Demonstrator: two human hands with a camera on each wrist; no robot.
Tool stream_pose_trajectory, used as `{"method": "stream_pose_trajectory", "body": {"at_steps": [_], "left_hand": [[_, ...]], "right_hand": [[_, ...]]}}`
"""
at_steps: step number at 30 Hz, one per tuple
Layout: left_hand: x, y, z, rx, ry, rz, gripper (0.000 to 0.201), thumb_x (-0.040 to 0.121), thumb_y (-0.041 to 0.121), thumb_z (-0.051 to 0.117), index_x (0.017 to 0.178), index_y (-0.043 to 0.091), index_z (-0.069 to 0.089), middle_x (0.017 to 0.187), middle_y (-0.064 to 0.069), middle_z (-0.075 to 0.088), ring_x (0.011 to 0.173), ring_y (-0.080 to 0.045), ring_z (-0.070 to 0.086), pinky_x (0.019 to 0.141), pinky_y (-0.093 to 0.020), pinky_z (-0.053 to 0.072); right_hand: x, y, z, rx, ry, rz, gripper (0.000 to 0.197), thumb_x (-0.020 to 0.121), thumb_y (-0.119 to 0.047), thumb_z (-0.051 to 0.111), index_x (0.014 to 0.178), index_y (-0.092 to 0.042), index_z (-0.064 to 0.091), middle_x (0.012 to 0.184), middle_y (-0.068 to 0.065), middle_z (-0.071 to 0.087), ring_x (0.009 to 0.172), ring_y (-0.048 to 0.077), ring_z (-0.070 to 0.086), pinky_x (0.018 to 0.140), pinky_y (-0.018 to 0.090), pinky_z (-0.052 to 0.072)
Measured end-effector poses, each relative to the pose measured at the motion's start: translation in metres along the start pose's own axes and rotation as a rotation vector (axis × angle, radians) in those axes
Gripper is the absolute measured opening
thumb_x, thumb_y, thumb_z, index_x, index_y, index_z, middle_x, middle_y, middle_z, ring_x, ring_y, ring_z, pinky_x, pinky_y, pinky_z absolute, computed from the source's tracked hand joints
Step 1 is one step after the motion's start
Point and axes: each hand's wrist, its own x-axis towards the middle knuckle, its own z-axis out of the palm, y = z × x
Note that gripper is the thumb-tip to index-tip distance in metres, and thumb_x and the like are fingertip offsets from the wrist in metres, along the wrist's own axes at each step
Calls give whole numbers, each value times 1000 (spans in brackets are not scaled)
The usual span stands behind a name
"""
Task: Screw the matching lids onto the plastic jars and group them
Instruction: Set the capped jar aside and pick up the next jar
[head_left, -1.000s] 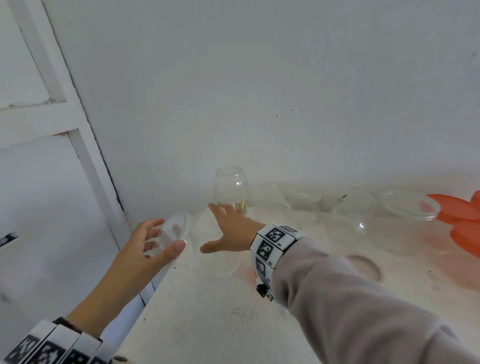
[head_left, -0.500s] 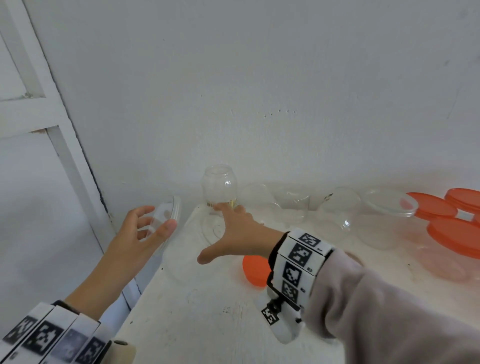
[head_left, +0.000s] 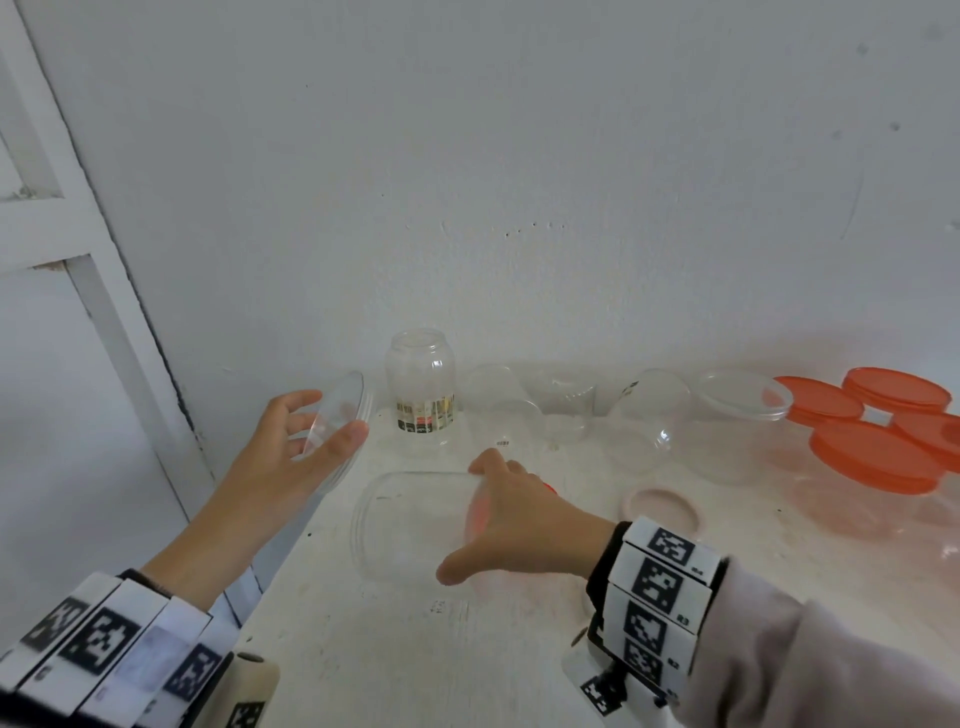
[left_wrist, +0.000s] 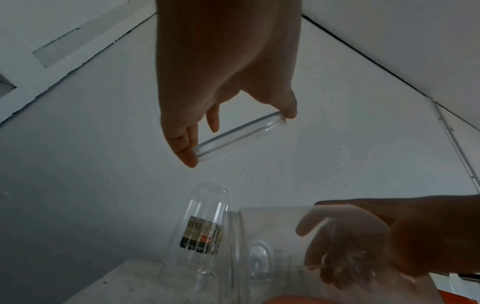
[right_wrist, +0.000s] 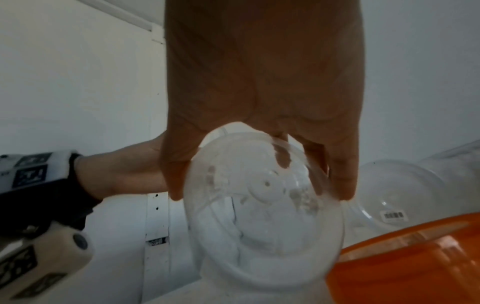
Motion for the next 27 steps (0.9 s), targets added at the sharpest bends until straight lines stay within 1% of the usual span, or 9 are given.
{"method": "stream_pose_trajectory", "body": {"at_steps": [3, 7, 9, 11, 15, 19, 23, 25, 27], "left_hand": [[-1, 3, 0, 7, -4, -12, 81, 58, 81, 63, 126, 43, 39, 117, 16, 49, 108, -7, 51, 84, -26, 39], [-3, 6, 1, 14, -13, -15, 86, 49, 81, 60, 125, 45, 38, 124, 12, 48, 115, -11, 50, 90, -32, 38], [-4, 7, 0, 6, -16, -10, 92, 44, 84, 58, 125, 45, 38, 125, 12, 48, 116, -11, 50, 92, -32, 39], [-4, 8, 0, 1, -12, -6, 94, 42, 84, 57, 125, 45, 38, 125, 12, 48, 117, -11, 49, 92, -32, 38], [-5, 9, -1, -14, 0, -4, 88, 53, 84, 61, 128, 45, 36, 125, 12, 49, 113, -8, 49, 86, -28, 37], [-3, 11, -1, 4, 7, 2, 100, 44, 84, 57, 131, 42, 36, 121, 13, 48, 114, -9, 49, 89, -30, 36], [-1, 13, 0, 5, 8, 14, 98, 43, 84, 57, 130, 45, 35, 121, 14, 47, 113, -8, 48, 88, -29, 36], [-1, 13, 1, -1, 7, 18, 94, 46, 84, 59, 128, 46, 35, 119, 15, 47, 111, -7, 49, 83, -25, 36], [0, 13, 2, 0, 5, 19, 84, 58, 82, 63, 128, 45, 35, 119, 14, 47, 111, -7, 49, 77, -21, 36]], "right_hand": [[-3, 1, 4, -18, 8, 7, 101, 53, -58, 78, 132, -25, 25, 119, -6, 35, 112, 18, 40, 92, 39, 48], [-3, 1, 5, 11, -16, 18, 110, 50, -67, 73, 140, -29, 23, 123, -7, 33, 110, 14, 39, 83, 31, 45], [-2, 0, 5, 23, -8, 37, 105, 45, -72, 69, 133, -25, 34, 116, -9, 41, 103, 11, 45, 74, 27, 44], [-1, -2, 5, 38, -2, 58, 93, 43, -75, 66, 117, -24, 44, 103, -12, 51, 92, 5, 51, 66, 24, 43], [0, -2, 6, 92, -30, 66, 88, 43, -75, 64, 109, -21, 41, 92, -10, 53, 78, 4, 53, 52, 18, 38], [3, -3, 9, 141, -107, 73, 94, 52, -65, 73, 125, -23, 34, 97, -11, 53, 84, 3, 54, 58, 19, 42], [8, -4, 12, 206, -171, 113, 110, 46, -59, 81, 138, -29, 29, 107, -13, 44, 100, 9, 49, 74, 24, 44], [11, -3, 15, 250, -177, 124, 111, 48, -53, 84, 140, -30, 26, 108, -11, 42, 106, 14, 48, 80, 27, 45], [13, -2, 17, 300, -181, 130, 108, 54, -44, 88, 141, -28, 25, 106, -13, 42, 107, 14, 49, 78, 25, 44]]}}
